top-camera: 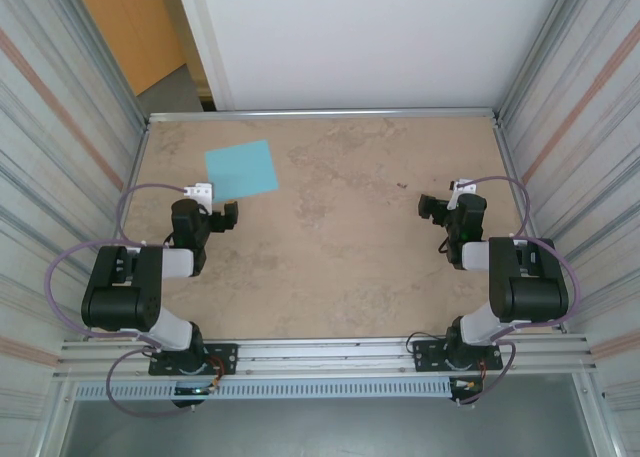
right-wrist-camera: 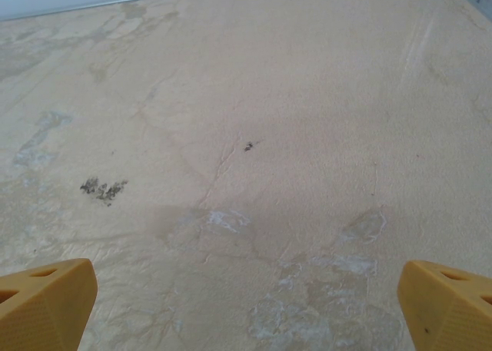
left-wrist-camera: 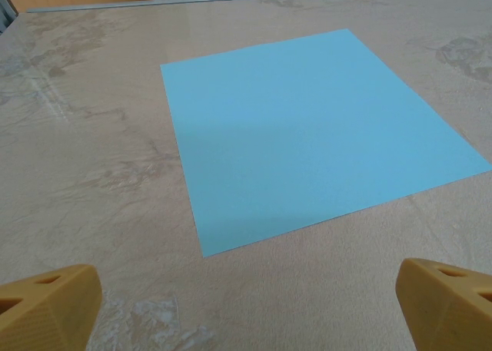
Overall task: Fold a paper plane with a square sheet of paper (pick it up from the middle)
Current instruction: Move the square sheet of paper to the center of the table.
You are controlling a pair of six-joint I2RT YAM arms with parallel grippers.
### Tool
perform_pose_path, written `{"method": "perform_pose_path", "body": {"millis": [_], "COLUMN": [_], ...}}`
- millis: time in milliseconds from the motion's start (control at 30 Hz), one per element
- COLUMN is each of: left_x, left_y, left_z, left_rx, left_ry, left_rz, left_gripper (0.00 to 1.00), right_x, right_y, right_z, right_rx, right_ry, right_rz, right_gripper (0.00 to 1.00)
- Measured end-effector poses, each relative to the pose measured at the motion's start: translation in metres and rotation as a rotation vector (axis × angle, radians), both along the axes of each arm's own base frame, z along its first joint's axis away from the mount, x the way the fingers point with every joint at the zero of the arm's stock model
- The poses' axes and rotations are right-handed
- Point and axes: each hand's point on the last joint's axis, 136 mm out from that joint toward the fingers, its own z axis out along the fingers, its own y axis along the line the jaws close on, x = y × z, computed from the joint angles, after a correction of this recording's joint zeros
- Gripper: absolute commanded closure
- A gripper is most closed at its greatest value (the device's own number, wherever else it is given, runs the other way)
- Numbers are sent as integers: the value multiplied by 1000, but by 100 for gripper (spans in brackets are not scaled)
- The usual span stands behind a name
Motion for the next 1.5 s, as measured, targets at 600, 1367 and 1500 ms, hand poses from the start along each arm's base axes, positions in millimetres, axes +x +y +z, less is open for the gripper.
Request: {"method": "perform_pose_path", "body": {"millis": [600,1367,1500], "left_x": [-10,18,43], "left_y": [13,-42,-54], "left_z": [30,30,20], "left_rx": [7,-594,-632], "left_ry": [-38,376,440], "left_rz": [77,124,128], "left_gripper": [1,1,3], "right_x": [-4,16,13], "right_y": [1,136,137], "right_z": [21,85,82], "right_rx": [-6,419,421], "right_ry": [21,285,302], "right_rz": [-4,355,357], "right_gripper": [1,1,1]}}
